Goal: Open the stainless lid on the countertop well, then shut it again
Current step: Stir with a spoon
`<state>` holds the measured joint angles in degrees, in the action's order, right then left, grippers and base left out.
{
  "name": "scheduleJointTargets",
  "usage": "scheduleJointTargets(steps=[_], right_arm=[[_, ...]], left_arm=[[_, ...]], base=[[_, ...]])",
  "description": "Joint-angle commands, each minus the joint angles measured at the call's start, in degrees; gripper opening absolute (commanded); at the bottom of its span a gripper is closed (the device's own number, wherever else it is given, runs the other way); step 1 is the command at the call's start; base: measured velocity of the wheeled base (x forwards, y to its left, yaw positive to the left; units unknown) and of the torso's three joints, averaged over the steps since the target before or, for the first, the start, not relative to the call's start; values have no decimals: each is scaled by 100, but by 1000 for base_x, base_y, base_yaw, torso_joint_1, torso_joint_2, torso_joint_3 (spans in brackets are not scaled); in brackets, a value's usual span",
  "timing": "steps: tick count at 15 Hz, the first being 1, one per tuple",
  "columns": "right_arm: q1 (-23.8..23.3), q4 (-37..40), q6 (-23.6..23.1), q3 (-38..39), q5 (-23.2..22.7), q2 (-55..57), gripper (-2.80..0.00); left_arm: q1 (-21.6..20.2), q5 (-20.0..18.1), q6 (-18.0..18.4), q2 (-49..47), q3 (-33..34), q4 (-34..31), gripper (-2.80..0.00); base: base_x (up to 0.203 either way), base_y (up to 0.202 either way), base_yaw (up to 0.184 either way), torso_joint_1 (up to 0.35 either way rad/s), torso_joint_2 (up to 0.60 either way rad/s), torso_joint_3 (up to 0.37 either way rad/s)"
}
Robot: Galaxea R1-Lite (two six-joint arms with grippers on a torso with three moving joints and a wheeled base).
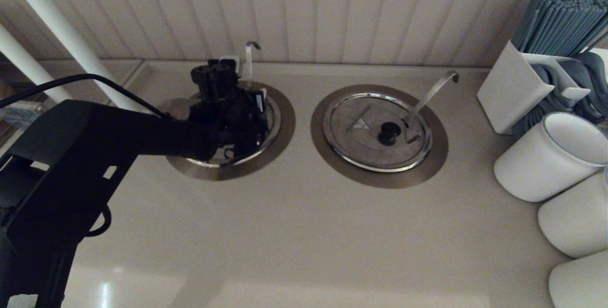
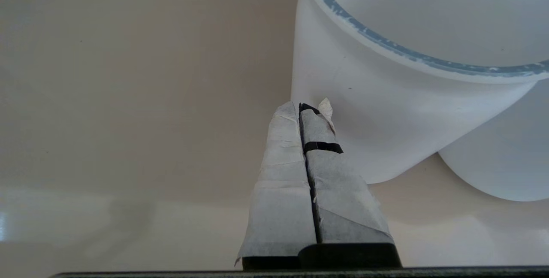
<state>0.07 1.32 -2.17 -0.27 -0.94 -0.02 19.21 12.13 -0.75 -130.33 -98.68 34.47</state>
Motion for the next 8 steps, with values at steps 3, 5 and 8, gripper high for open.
scheduleJointTargets(steps=[3, 5, 8], right_arm=[[1, 0, -3, 0, -3, 2, -280], [1, 0, -3, 0, -3, 2, -280], [1, 0, -3, 0, -3, 2, -280]], left_arm=[[-14, 18, -65, -124, -152, 24, 0], [-14, 2, -90, -125, -161, 24, 0], [-14, -16, -140, -193, -194, 24, -280]], base=[[0, 0, 0, 0, 0, 0], [0, 0, 0, 0, 0, 0], [0, 0, 0, 0, 0, 0]])
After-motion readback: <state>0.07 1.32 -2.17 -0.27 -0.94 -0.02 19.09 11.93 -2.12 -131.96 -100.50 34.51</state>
